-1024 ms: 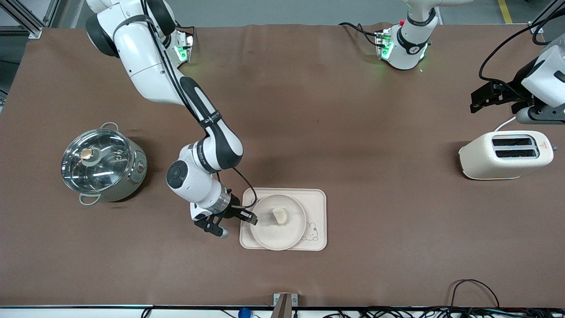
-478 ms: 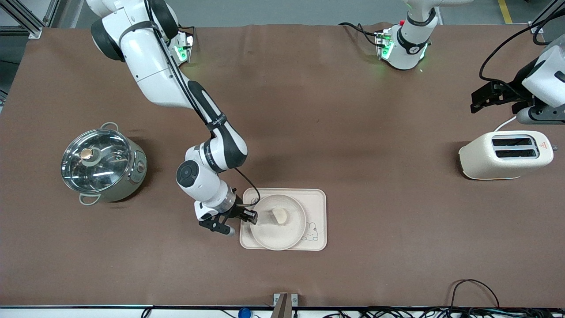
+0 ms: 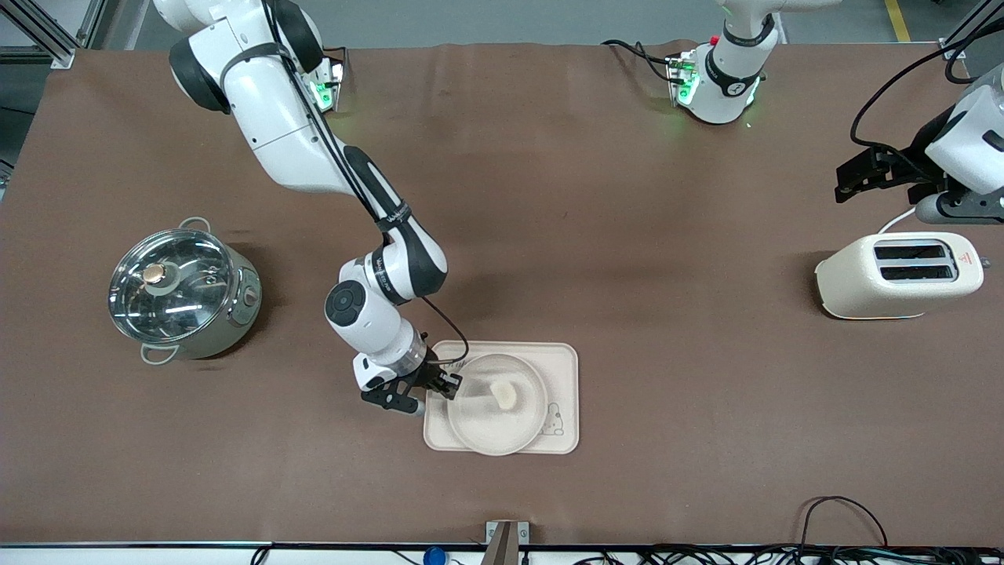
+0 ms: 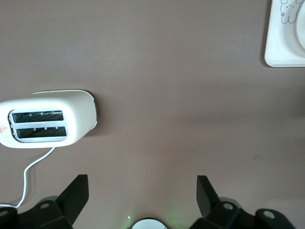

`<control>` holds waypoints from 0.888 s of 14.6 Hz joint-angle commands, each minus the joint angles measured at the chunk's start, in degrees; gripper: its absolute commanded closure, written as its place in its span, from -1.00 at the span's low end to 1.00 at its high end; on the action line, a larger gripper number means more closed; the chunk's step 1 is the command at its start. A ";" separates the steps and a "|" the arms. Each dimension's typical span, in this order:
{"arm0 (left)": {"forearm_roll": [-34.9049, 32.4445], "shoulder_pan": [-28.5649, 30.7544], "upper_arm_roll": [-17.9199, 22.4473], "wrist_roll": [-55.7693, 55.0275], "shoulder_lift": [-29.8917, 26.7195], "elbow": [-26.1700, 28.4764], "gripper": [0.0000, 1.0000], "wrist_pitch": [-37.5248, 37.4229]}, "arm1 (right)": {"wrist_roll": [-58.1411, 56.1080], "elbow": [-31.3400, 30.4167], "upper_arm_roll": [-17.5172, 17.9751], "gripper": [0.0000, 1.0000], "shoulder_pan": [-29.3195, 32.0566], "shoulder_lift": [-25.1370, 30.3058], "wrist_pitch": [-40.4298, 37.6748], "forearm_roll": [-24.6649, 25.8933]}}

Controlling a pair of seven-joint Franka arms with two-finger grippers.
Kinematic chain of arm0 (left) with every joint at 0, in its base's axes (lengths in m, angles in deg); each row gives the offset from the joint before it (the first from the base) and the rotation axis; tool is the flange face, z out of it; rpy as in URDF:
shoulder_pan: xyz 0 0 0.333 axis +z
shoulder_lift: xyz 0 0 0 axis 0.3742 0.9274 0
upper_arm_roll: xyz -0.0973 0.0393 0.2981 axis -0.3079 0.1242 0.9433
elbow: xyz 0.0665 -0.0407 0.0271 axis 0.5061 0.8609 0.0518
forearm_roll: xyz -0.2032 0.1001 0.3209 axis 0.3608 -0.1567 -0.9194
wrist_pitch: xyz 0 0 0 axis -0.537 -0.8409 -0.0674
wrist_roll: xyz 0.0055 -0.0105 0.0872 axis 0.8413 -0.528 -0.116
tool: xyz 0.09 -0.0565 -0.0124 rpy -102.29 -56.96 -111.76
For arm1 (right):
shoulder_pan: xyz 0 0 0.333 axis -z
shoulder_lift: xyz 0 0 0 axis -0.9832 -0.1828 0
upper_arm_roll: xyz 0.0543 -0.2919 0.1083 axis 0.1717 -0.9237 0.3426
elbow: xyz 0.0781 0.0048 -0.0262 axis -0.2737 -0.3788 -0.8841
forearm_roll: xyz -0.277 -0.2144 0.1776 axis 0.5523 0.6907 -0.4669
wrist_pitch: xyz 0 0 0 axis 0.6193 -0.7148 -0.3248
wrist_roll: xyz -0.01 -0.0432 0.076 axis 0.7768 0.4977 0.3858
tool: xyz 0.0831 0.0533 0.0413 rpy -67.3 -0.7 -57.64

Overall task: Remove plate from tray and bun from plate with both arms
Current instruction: 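Close the right gripper on the plate rim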

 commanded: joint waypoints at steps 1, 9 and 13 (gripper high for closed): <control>0.30 0.15 0.24 1.04 0.40 -1.19 -1.00 -0.91 | 0.38 0.02 -0.33 0.99 -0.26 -0.64 1.10 2.04; 0.48 0.14 0.24 0.77 1.10 -1.36 -1.00 -0.91 | -0.06 -2.69 -0.33 0.99 -0.26 4.52 -0.12 1.87; 0.74 0.15 0.32 0.60 1.01 -1.36 -1.00 -0.91 | 0.30 -19.62 -0.07 0.99 -3.15 16.11 2.32 1.78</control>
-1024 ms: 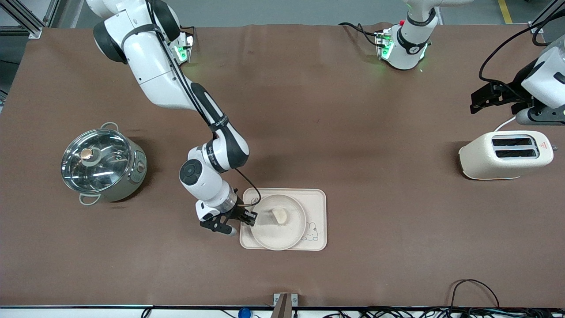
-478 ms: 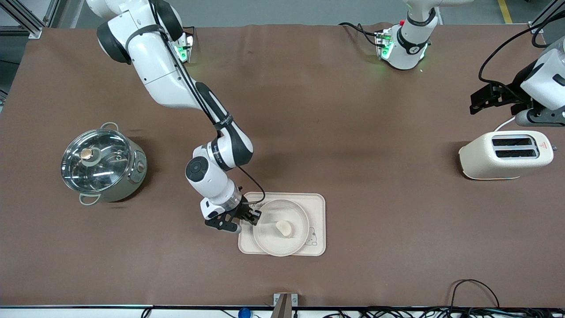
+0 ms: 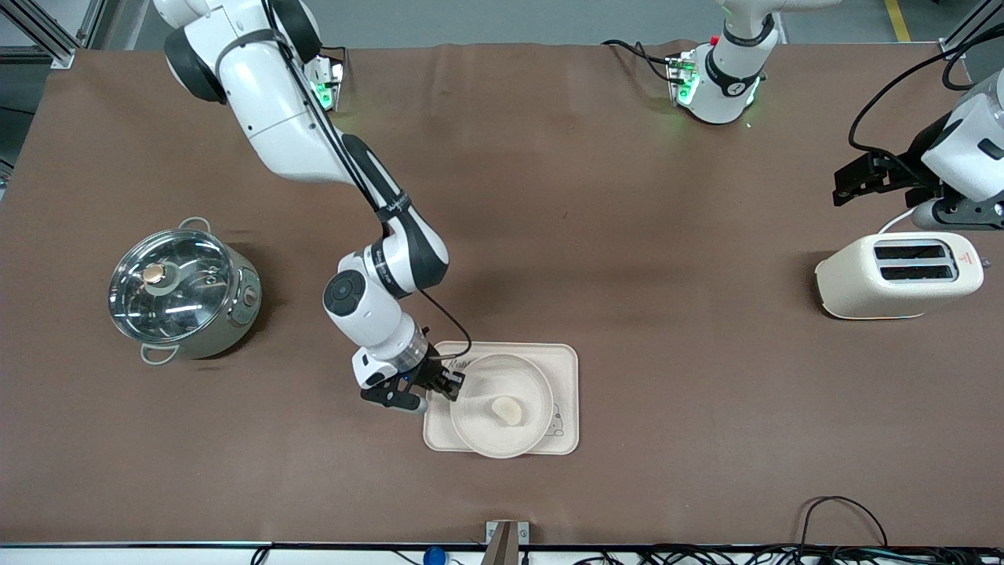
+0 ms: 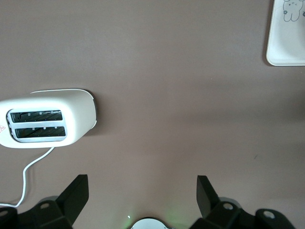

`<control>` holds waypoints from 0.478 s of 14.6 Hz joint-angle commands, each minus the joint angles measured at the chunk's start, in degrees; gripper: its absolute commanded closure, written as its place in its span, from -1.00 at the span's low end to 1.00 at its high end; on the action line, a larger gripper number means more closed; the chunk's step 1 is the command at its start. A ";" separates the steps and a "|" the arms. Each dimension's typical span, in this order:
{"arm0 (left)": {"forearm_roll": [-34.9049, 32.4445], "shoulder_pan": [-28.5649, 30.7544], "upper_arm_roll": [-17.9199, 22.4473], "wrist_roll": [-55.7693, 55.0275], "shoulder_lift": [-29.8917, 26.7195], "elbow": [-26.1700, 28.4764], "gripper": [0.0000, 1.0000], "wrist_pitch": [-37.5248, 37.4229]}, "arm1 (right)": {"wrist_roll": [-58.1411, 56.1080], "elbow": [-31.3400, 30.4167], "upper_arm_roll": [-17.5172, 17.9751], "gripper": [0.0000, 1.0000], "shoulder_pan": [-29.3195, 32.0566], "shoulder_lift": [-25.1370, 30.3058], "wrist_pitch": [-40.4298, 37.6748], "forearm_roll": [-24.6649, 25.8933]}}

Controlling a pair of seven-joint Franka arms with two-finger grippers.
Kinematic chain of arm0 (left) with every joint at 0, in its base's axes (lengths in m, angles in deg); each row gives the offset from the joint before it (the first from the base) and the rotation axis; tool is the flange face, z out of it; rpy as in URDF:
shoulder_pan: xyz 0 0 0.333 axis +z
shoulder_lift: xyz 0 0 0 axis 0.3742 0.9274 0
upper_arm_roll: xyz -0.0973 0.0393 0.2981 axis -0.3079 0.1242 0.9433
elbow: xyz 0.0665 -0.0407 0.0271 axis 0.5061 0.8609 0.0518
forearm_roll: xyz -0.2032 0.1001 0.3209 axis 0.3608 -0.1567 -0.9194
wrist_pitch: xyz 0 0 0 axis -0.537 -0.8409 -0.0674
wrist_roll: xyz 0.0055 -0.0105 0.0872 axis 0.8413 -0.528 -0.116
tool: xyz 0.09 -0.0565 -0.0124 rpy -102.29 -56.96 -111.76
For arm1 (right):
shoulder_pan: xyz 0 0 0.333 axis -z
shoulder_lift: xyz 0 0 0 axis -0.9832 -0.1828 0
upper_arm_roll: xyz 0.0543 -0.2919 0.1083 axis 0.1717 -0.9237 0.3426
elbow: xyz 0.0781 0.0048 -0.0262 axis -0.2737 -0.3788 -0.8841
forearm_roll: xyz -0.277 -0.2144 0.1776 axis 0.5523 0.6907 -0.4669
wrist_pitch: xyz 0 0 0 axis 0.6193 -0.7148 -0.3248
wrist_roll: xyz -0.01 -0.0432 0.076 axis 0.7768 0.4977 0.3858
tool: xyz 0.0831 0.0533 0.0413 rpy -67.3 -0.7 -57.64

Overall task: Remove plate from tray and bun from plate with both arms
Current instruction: 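Lift the plate off the tray and set it beside the tray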

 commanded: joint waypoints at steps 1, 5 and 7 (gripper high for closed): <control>0.39 0.03 0.27 0.86 0.42 -1.35 -1.00 -0.91 | 0.65 -20.82 0.19 0.99 -3.06 13.77 5.49 0.76; 1.00 -0.14 0.18 -0.46 0.60 -1.26 -1.00 -0.21 | 1.27 -42.19 0.46 0.99 -9.22 25.56 14.73 0.32; 1.18 -0.49 0.09 -3.26 0.68 -0.65 -1.00 1.11 | 1.36 -48.80 1.42 0.99 -11.07 26.99 21.13 0.15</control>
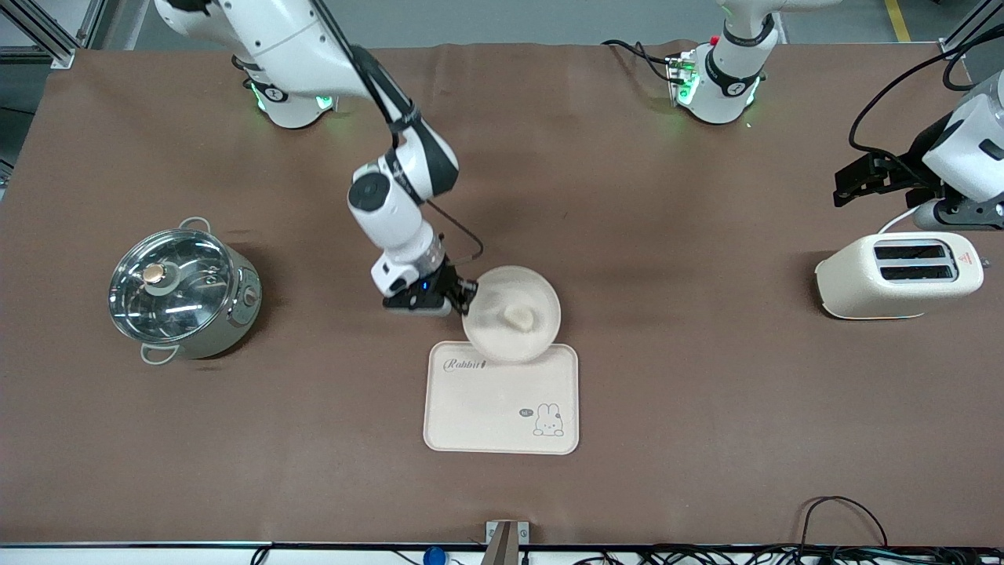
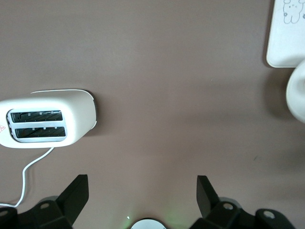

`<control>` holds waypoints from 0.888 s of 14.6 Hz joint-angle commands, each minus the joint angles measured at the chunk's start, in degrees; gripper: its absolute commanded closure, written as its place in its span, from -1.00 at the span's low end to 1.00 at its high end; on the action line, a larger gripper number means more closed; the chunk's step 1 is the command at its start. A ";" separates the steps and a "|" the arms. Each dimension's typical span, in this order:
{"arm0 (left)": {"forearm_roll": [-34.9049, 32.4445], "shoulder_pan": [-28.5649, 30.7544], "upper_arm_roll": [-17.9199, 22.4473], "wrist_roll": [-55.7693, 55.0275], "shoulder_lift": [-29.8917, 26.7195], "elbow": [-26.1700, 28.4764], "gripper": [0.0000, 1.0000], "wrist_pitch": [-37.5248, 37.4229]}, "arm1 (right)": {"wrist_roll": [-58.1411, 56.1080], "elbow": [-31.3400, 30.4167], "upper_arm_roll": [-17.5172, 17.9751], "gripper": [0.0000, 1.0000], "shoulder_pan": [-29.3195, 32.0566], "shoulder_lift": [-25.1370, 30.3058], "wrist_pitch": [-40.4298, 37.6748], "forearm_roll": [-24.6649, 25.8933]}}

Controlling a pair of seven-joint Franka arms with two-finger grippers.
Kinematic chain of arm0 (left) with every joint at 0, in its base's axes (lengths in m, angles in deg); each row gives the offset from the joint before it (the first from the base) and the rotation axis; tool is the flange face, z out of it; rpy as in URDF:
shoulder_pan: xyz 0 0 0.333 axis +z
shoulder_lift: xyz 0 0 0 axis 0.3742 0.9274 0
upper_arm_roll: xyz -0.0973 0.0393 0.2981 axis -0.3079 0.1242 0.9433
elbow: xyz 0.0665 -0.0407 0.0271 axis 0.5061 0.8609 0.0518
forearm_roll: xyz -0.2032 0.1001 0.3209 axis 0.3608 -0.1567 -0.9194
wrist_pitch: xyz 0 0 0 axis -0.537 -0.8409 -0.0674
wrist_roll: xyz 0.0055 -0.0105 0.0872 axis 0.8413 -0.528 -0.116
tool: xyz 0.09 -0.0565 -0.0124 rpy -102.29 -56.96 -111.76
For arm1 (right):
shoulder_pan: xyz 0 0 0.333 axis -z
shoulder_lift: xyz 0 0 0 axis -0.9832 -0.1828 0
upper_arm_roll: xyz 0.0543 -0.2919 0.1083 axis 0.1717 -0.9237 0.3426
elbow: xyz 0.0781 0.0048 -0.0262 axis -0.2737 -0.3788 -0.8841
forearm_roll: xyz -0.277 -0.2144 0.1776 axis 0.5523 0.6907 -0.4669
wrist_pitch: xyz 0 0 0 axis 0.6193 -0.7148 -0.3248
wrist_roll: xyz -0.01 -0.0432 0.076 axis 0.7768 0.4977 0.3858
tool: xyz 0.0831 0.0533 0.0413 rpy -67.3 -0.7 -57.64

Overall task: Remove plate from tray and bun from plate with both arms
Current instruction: 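Lift the plate off the tray and set it beside the tray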

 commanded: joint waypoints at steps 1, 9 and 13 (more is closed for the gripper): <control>1.17 -0.83 -0.39 -2.91 1.13 -0.52 -1.00 0.80 | 1.40 -12.92 1.57 0.99 -1.52 5.69 8.41 0.24; 2.67 -4.26 -1.70 -10.63 2.80 2.12 -1.00 5.89 | 3.34 -9.61 2.20 0.96 -1.17 2.89 10.28 -1.95; 2.23 -8.47 -5.04 -20.11 7.02 2.12 -1.00 10.20 | 4.75 -7.50 2.11 0.81 -2.31 1.04 10.02 -3.36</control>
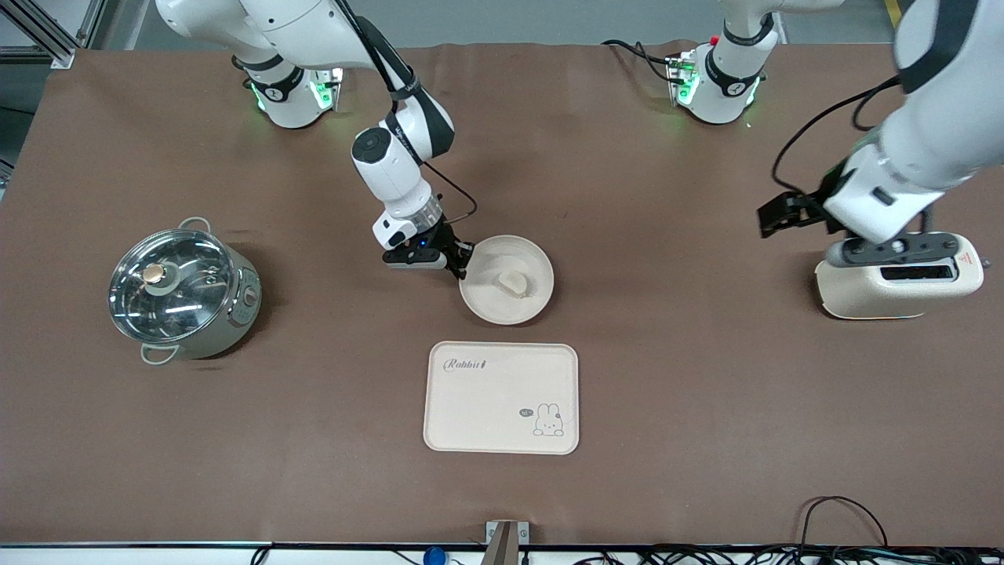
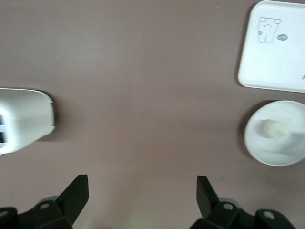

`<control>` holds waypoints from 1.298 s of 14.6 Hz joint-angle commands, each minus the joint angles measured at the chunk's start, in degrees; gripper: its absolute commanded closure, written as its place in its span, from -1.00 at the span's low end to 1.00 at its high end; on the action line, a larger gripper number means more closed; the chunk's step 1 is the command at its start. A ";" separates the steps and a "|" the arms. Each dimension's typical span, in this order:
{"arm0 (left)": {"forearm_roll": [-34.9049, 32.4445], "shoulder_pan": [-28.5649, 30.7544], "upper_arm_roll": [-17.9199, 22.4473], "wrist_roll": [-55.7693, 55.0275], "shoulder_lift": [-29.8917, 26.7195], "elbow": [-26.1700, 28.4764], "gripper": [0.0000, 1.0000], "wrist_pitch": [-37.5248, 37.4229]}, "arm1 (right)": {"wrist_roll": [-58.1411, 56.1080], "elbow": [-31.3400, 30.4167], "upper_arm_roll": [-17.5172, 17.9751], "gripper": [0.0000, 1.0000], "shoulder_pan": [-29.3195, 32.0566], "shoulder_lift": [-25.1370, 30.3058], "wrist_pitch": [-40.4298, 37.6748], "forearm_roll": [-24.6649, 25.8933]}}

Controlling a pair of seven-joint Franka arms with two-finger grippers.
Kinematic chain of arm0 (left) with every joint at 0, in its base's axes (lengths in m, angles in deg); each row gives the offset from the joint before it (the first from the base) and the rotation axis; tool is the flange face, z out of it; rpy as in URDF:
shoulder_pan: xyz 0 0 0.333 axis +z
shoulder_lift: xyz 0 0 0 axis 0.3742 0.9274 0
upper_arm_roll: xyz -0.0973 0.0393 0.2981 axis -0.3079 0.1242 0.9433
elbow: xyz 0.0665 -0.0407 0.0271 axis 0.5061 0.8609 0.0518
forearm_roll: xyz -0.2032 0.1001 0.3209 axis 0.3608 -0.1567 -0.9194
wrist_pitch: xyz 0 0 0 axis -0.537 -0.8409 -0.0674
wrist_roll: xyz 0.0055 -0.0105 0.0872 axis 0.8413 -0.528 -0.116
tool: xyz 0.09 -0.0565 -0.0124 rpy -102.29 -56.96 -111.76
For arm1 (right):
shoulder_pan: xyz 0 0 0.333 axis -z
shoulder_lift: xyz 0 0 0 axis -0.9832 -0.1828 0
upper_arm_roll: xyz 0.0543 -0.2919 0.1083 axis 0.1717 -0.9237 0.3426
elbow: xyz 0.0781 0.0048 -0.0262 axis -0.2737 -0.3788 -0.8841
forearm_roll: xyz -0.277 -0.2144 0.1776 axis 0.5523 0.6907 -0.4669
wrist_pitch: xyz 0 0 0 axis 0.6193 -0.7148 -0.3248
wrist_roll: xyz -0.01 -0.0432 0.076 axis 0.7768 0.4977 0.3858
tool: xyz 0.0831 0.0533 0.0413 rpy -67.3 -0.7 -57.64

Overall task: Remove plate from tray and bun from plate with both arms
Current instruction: 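Open the right gripper on the plate while the left gripper reaches the bun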

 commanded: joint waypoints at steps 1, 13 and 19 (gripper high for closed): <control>0.26 -3.26 -1.28 -6.74 2.96 -0.14 -1.00 2.87 | 1.34 1.10 0.33 0.84 -0.72 -1.20 0.50 -0.75; -1.59 -17.58 -1.54 -37.41 11.13 14.27 -1.00 30.19 | 1.62 8.11 -1.16 -1.00 8.14 5.03 -16.23 -0.40; -4.49 -24.44 -1.54 -54.02 22.54 11.04 -1.00 41.10 | -8.32 22.94 -12.92 -1.00 11.23 13.29 -52.06 11.25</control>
